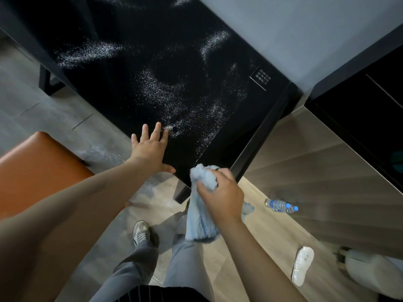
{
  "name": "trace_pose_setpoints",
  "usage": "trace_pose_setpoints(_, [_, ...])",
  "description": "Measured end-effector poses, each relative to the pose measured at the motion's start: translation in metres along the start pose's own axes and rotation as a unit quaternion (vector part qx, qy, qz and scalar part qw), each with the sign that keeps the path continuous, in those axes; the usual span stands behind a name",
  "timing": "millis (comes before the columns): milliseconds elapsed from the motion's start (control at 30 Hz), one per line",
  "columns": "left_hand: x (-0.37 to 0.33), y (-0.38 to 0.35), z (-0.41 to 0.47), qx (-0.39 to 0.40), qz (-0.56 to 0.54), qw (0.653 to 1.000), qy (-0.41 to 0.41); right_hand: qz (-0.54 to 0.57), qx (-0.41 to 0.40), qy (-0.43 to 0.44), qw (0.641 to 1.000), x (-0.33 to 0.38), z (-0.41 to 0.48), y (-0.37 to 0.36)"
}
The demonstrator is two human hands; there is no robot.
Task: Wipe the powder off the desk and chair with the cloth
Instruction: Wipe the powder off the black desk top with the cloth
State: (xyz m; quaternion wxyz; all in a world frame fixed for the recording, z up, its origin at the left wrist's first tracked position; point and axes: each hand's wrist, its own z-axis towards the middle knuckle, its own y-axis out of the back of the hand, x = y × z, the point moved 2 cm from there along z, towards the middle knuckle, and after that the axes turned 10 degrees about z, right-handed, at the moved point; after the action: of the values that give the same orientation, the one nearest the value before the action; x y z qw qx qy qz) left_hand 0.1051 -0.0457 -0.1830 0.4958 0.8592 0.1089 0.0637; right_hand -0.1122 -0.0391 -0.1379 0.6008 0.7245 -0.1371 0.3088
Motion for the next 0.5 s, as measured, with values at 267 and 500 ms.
trace_pose_setpoints(267, [0.007,0.03,0.001,0.014,-0.041,0.999,-0.023,0.007,-0.097,-0.021,0.995,0.0,0.065,0.063])
trace_pose_setpoints(500, [-0.013,0.073,0.016,-0.027,-0.042,0.997,-0.059,0.023,-0.119,-0.008,0.993,-0.008,0.123,0.101])
